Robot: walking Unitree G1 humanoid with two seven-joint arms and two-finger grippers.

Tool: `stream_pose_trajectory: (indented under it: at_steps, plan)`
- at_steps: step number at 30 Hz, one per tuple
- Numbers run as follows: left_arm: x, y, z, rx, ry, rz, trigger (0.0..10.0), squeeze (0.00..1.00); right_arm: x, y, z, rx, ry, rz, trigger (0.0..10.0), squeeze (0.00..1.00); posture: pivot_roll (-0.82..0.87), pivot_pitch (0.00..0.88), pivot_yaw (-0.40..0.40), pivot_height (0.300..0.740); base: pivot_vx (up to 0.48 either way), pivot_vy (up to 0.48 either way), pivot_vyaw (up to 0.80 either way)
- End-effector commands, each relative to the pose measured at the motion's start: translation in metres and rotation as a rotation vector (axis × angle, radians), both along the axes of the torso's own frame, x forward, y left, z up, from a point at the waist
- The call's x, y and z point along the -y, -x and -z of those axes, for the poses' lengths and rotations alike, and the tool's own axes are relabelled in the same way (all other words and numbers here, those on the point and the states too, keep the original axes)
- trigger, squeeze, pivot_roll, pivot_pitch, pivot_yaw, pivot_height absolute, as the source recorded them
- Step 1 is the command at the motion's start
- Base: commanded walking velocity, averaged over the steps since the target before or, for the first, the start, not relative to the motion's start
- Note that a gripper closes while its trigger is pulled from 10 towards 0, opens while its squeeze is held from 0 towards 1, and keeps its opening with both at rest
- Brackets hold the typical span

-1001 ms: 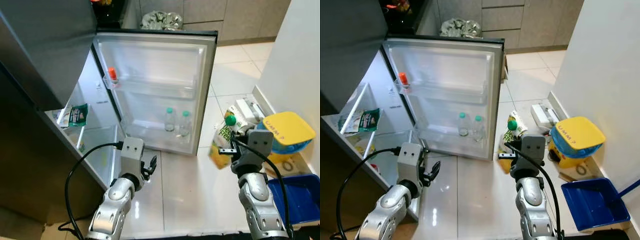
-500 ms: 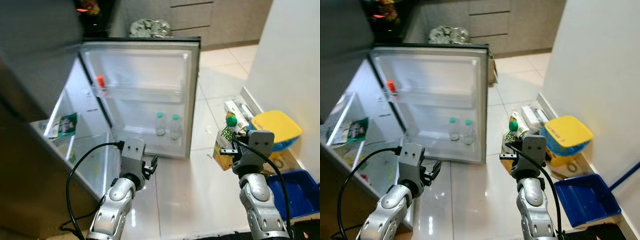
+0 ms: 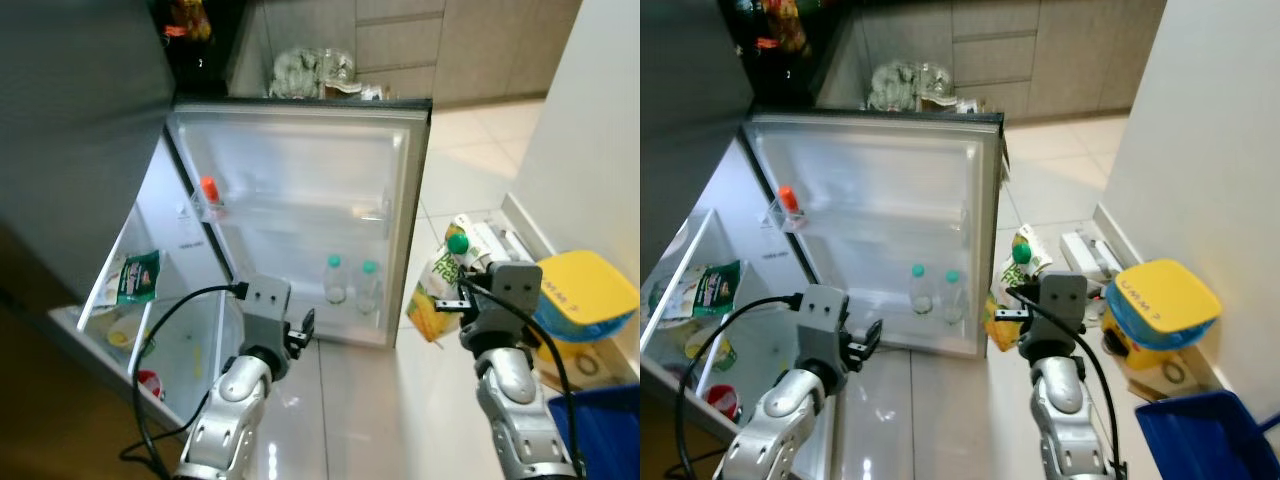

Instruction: Restocking fridge

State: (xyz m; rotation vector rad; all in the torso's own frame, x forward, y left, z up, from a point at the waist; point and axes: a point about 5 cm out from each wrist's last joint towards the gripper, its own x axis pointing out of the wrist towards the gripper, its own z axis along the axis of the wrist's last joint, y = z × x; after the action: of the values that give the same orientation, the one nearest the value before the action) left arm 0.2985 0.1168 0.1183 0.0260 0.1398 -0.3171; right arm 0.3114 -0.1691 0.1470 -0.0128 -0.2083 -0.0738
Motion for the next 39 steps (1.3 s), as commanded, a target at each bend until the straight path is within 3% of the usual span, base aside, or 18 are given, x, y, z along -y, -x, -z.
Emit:
stream_pose_trajectory:
  at_steps: [1, 25, 39]
  plan:
    - [-0.0042, 0.0033, 0.008, -0.027, -0.006, -0.014, 10.0, 0.0, -0.0047, 0.001, -0.0007, 0.008, -0.007, -0.008, 10.0, 0.0, -0.12, 0.16, 0.074, 0.74, 0.45, 0.0, 0.0]
    - [-0.0011, 0.004, 0.0086, -0.031, 0.003, -0.002, 10.0, 0.0, -0.0043, 0.0006, 0.0002, 0.006, -0.003, -0.009, 10.0, 0.0, -0.12, 0.154, 0.072, 0.74, 0.435, 0.0, 0.0]
    - [0.0017, 0.0052, 0.0082, -0.032, 0.033, 0.004, 10.0, 0.0, -0.0032, 0.0005, 0.0005, 0.004, 0.001, -0.011, 10.0, 0.0, -0.12, 0.153, 0.069, 0.74, 0.0, 0.0, 0.0]
